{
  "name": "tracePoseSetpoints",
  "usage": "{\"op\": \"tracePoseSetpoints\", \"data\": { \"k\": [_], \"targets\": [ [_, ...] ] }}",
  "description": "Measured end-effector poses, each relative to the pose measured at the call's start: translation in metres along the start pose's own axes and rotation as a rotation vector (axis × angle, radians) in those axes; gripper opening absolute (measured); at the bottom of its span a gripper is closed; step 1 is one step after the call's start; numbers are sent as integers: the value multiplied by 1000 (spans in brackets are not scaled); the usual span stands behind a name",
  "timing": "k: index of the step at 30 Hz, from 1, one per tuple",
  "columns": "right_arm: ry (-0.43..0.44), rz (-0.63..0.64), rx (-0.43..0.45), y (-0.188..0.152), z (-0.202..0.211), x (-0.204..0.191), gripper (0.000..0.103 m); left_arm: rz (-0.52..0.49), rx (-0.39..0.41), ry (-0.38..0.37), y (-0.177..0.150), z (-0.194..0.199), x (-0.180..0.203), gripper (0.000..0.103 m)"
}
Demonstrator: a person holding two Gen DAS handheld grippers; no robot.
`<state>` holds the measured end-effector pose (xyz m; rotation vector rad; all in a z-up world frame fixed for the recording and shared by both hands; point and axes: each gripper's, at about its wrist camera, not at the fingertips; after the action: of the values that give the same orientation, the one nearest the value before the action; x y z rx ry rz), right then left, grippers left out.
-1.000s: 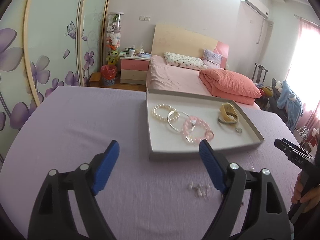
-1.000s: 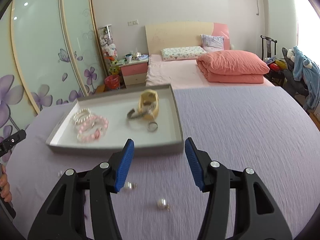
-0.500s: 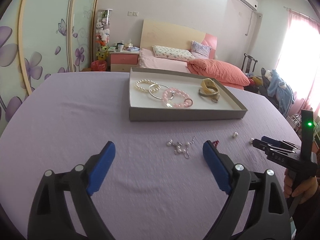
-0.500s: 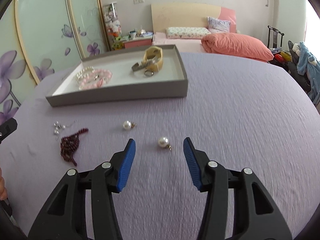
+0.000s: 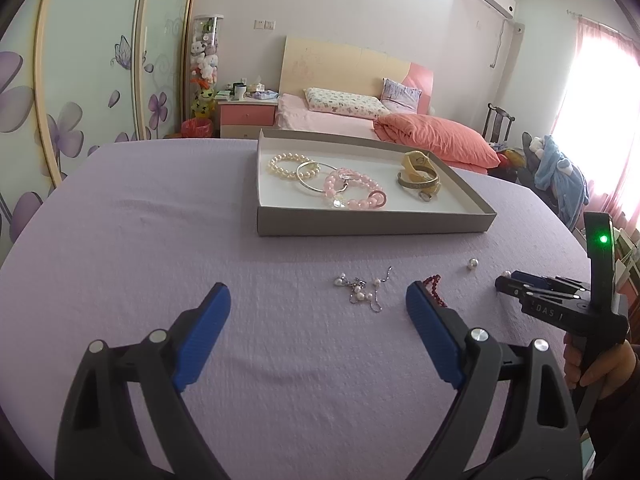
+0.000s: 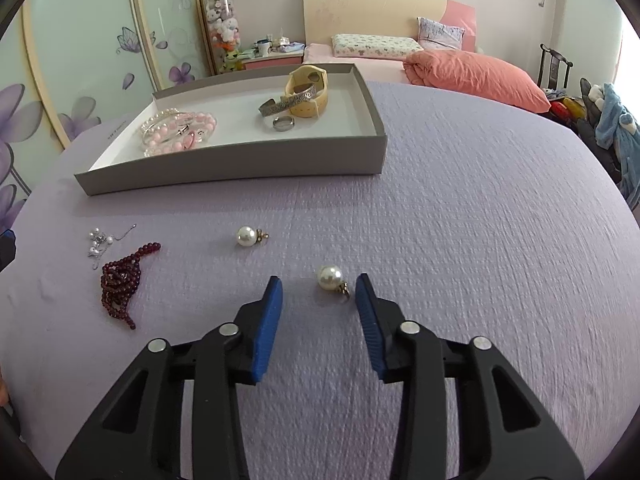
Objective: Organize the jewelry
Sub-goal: 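Grasp the pearl earring with the right tool, then grasp the silver pearl chain with the left tool while the right tool holds the earring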
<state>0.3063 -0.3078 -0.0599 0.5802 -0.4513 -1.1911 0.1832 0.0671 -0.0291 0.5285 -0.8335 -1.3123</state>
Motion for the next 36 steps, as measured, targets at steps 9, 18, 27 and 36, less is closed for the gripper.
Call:
{"op": "tracePoseSetpoints", "data": {
  "k": [9, 18, 27, 36],
  "targets": [
    [-11, 7, 0, 3, -2, 0, 26, 2, -10, 7, 0, -4, -4, 89],
    [-1, 1, -1, 7, -4, 1, 15, -20, -38, 14, -2, -10, 0, 89],
    [35, -58, -2, 7, 3, 14, 15, -70, -135, 25, -4, -41, 13, 89],
    [51, -76, 14, 12, 9, 17, 15, -98, -232, 22, -3, -80, 26, 65]
  ]
}}
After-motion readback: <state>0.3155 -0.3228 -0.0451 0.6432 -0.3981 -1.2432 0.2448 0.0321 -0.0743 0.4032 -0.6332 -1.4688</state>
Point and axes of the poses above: each gripper's, at about its wrist camera, not at the fingertips, and z roughly against the way its jaws point, x to its right, y to its top, and after that the axes turned 6 degrees about -y, right-handed
